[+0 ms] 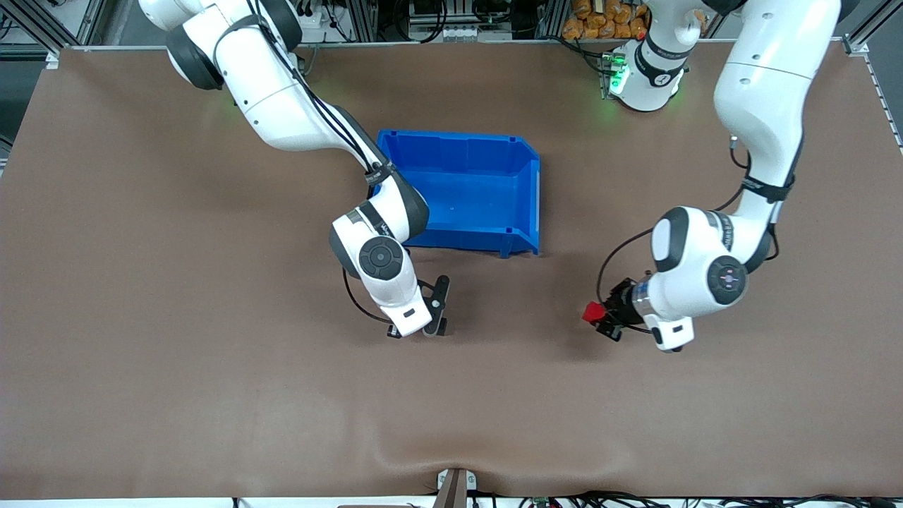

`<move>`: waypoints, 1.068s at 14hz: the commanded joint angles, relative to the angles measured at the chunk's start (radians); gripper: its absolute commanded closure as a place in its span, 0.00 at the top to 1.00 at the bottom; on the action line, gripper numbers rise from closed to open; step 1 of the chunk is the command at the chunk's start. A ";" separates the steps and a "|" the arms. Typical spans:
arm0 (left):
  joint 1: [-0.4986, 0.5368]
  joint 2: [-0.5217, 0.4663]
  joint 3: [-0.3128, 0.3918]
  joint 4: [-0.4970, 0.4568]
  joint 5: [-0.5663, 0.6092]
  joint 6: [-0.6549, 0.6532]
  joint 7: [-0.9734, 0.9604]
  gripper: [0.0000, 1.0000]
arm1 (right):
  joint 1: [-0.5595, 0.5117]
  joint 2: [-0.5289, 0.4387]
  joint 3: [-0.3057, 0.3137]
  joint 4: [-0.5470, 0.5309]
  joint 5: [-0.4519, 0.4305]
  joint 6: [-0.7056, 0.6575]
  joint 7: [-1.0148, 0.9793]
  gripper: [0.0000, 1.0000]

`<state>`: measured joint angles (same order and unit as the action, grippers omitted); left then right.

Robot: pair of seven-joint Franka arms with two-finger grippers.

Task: Attach green and red cubes to black cube
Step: 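Carry the green cube onto the black cube with the right gripper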

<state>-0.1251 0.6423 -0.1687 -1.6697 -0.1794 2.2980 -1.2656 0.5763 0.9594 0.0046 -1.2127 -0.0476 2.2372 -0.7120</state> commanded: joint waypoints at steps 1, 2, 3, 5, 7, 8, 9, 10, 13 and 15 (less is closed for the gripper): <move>-0.024 0.028 0.006 0.045 -0.012 -0.006 -0.082 0.00 | 0.016 0.036 -0.009 0.045 -0.018 0.013 0.023 0.16; -0.028 0.051 0.006 0.077 -0.006 -0.006 -0.128 0.00 | 0.016 0.039 -0.009 0.051 -0.018 0.013 0.023 0.16; -0.033 0.065 0.006 0.115 -0.005 -0.006 -0.161 0.00 | 0.017 0.044 -0.009 0.056 -0.018 0.013 0.023 0.16; -0.034 0.079 0.006 0.133 -0.011 -0.008 -0.175 0.00 | 0.023 0.051 -0.011 0.068 -0.020 0.013 0.022 0.16; -0.042 0.089 0.006 0.168 -0.012 -0.008 -0.175 0.00 | 0.027 0.055 -0.011 0.068 -0.020 0.013 0.023 0.18; -0.042 0.094 0.005 0.173 -0.015 -0.008 -0.179 0.00 | 0.028 0.055 -0.011 0.068 -0.020 0.015 0.023 0.18; -0.051 0.099 0.005 0.174 -0.015 -0.008 -0.201 0.00 | 0.030 0.055 -0.012 0.068 -0.020 0.015 0.023 0.19; -0.059 0.111 0.005 0.173 -0.017 -0.006 -0.227 0.00 | 0.030 0.055 -0.012 0.068 -0.021 0.013 0.023 0.22; -0.100 0.120 0.005 0.174 -0.048 -0.005 -0.293 0.00 | 0.030 0.055 -0.012 0.067 -0.023 0.013 0.026 1.00; -0.128 0.111 0.005 0.174 -0.054 -0.005 -0.314 0.00 | 0.030 0.052 -0.012 0.067 -0.044 0.013 0.026 1.00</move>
<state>-0.2270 0.7510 -0.1706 -1.5223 -0.2094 2.2986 -1.5522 0.5955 0.9949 0.0009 -1.1791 -0.0579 2.2581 -0.7106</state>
